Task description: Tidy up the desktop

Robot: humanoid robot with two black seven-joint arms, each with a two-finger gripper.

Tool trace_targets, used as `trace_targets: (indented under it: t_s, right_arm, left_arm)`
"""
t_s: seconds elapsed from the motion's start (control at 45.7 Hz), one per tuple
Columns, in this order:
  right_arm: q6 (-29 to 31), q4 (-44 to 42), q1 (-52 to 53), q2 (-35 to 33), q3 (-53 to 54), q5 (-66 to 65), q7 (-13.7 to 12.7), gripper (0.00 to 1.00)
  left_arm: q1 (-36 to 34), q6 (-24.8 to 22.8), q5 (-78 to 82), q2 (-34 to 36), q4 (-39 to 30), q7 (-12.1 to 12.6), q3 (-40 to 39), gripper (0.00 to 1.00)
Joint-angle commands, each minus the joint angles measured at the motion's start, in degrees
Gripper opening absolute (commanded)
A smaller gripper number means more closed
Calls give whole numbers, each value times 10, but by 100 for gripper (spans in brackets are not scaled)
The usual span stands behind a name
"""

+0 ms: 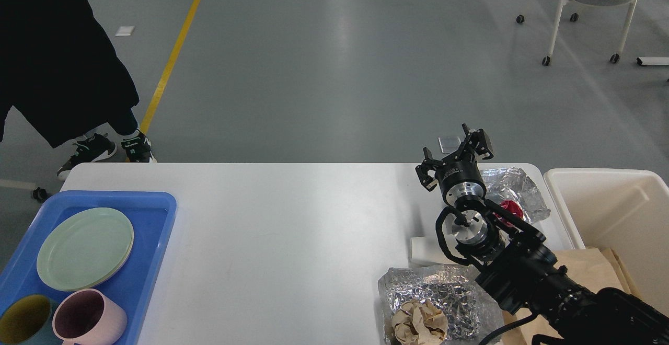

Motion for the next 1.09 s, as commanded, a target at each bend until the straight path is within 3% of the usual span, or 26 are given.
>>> trace_targets:
  t_s: [0.0,0.284,0.459,0.7,1.072]
  right_arm:
    - [0,-1,0,0,0,0,0,100]
    - [0,-1,0,0,0,0,0,100]
    - [0,0,0,0,0,0,0,100]
    - [0,0,0,0,0,0,0,100]
    - [0,0,0,0,0,0,0,100]
  left_arm:
    - [36,-3,0,-5,0,-1,-122,96]
    - [150,-4,0,-66,-1,1,-519,97]
    - [176,-4,-1,-137,-1,3,-673,97]
    - [174,23,-58,-162,1,6,-697,97]
    - [179,17,-62,-205,0,5,-686,97]
